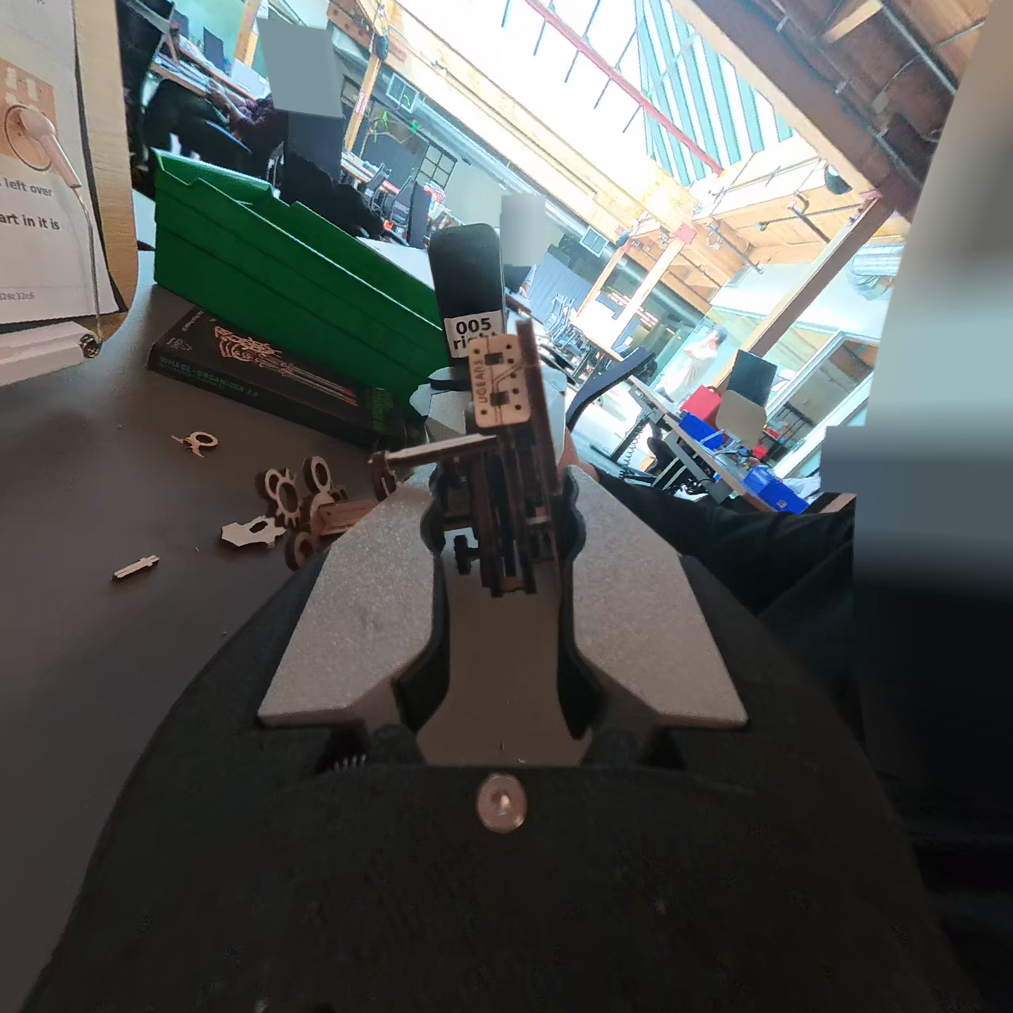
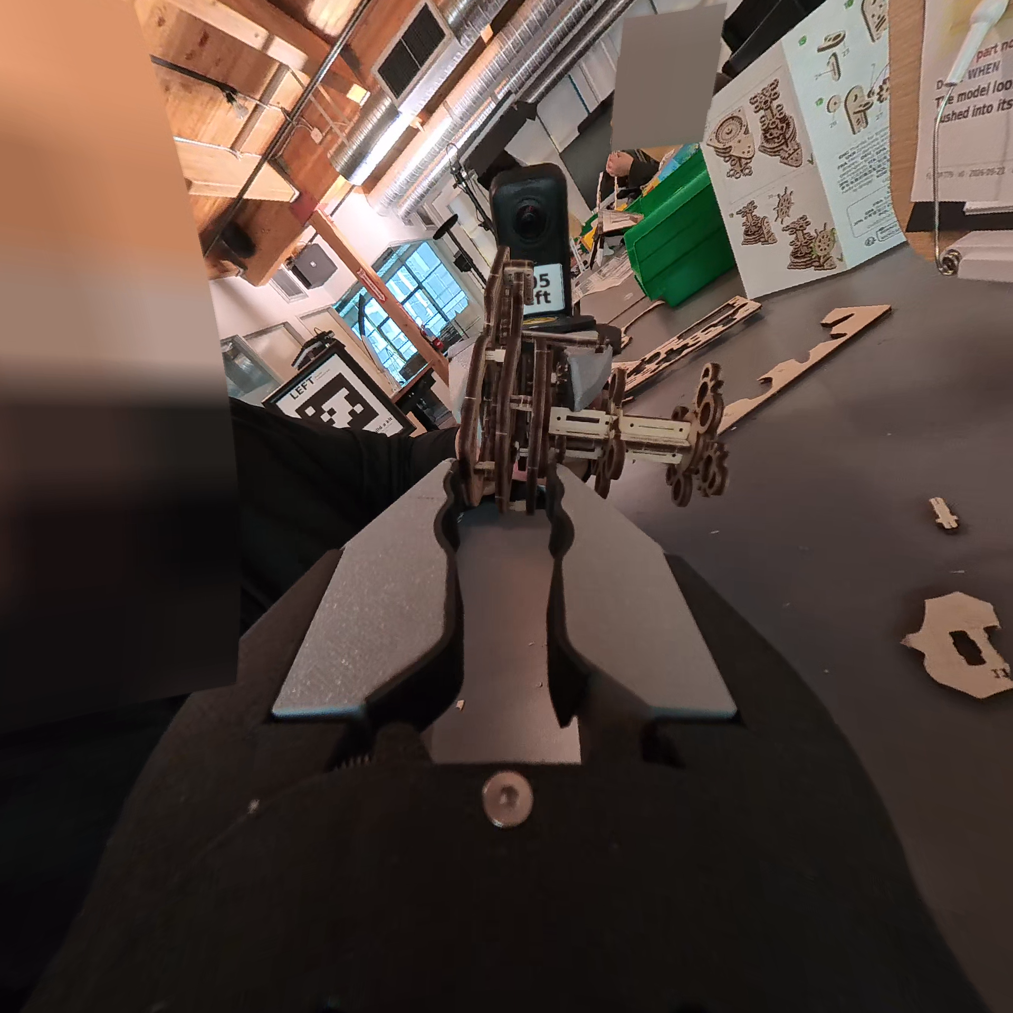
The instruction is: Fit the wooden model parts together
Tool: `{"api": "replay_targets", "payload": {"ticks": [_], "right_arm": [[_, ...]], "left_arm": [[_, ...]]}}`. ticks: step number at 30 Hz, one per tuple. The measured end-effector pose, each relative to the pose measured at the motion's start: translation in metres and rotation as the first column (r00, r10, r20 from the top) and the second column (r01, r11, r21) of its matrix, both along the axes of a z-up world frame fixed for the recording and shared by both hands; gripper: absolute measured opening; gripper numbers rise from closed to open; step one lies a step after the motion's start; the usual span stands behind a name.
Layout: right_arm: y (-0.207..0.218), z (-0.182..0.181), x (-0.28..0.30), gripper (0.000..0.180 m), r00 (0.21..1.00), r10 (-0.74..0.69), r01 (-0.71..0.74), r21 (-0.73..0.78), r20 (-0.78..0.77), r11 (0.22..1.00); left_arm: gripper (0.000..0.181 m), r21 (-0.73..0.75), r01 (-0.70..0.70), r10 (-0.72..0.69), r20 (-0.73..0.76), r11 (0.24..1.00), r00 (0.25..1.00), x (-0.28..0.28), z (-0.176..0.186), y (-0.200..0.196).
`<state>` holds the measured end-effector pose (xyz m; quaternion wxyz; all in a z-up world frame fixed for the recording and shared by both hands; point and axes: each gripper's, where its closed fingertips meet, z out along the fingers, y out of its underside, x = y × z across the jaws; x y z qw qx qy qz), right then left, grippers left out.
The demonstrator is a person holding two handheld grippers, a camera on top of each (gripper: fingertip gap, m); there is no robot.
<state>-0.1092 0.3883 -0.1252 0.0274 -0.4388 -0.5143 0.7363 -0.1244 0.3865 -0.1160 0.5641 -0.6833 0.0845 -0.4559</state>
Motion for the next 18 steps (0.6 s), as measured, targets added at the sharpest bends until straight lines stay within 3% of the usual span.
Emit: {"api": "replay_targets", "payload": {"ticks": [10,16,18], "right_arm": [[0.0,0.001,0.001,0.023,1.0,-0.017,0.017,0.053,0.007,0.998],[0.0,0.01,-0.001,0.028,1.0,0.017,-0.016,-0.069,0.012,0.997],[0.002,0.01,-0.004,0.032,1.0,-0.013,0.014,-0.047,0.014,0.999]], "left_arm": [[0.036,0.013,-0.027,0.027,-0.003,1.0,1.0,0.001,0.002,0.0],[0.036,0.01,-0.032,0.032,0.023,0.999,0.999,-0.003,0.007,-0.001],[0.036,0.007,-0.053,0.053,0.003,0.999,0.999,-0.006,0.006,0.0]]}}
